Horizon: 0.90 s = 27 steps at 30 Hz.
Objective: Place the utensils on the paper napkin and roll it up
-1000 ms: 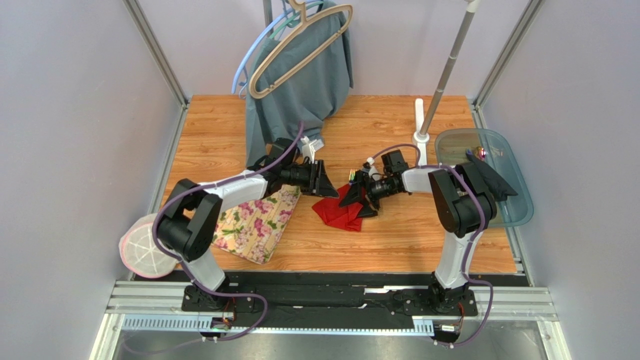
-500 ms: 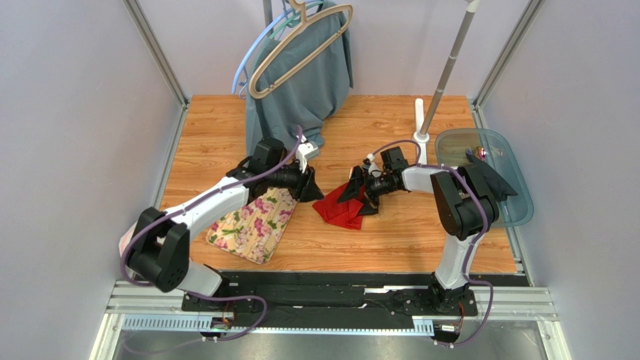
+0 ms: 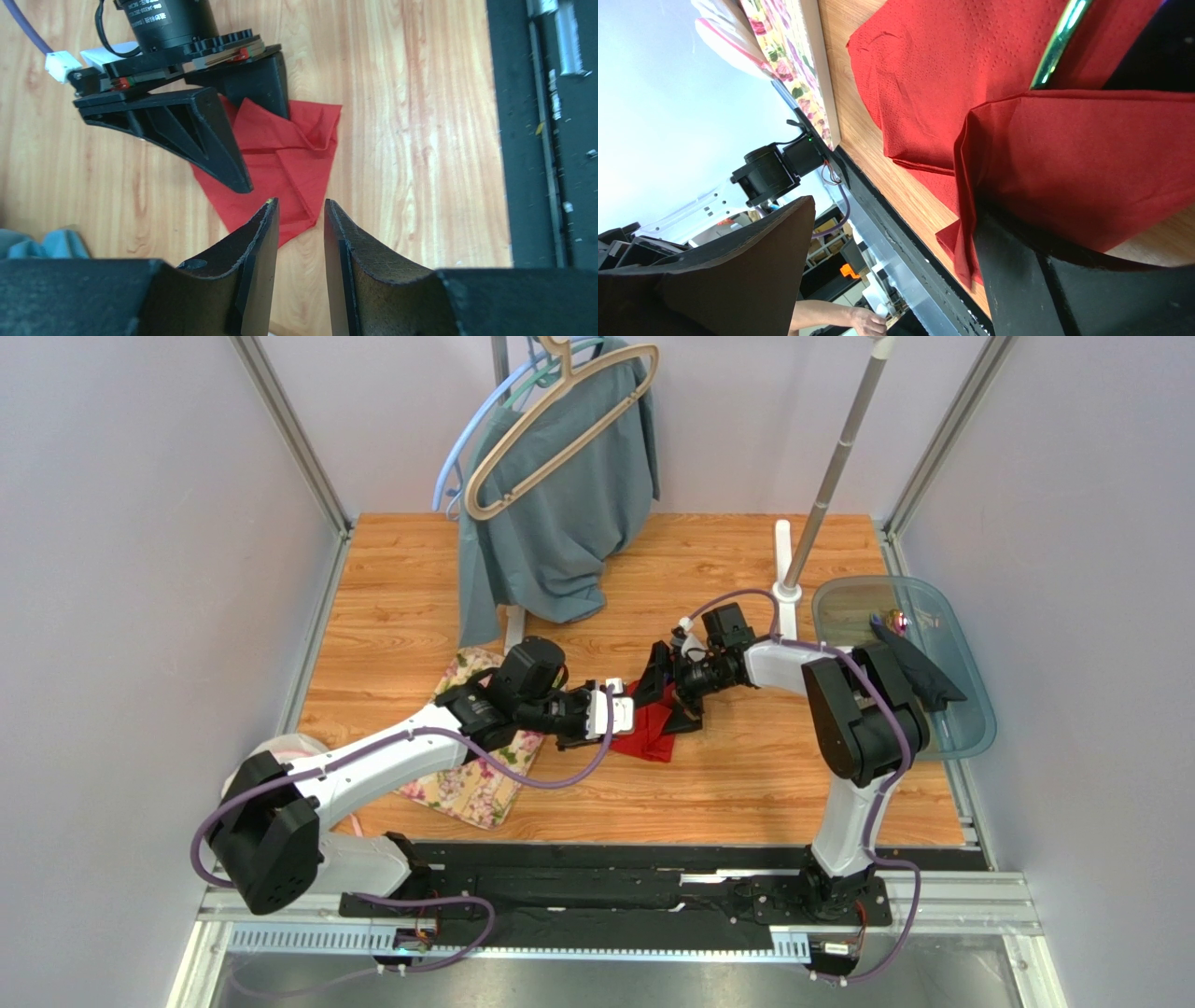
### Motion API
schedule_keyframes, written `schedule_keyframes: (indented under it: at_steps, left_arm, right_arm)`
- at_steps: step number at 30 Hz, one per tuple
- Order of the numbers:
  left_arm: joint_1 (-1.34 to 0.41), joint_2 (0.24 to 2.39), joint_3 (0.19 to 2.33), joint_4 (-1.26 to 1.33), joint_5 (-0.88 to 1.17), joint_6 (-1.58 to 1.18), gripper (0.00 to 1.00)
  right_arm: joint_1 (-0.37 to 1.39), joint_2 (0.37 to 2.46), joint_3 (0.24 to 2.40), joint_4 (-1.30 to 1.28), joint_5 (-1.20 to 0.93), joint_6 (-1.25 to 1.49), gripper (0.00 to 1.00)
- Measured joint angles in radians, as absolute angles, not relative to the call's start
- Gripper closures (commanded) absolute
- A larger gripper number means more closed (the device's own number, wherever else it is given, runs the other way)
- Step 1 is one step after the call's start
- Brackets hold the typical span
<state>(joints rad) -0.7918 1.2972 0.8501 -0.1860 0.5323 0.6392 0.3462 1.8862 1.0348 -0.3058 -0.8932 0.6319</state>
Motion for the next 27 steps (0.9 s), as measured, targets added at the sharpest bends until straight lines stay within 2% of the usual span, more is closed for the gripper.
schedule_keyframes:
  at_steps: [15, 27]
  left_arm:
    - [-0.886, 1.297, 0.783, -0.155, 0.459, 0.881, 0.67]
    - [-0.951, 1.419, 0.775, -0.029, 0.336, 0.954, 0.79]
  right_arm:
    - [0.39, 1.862, 1.09, -0.345, -0.839, 0.631, 0.14]
    - [0.396, 1.926, 1.102, -0.345, -0.816, 0.626, 0.14]
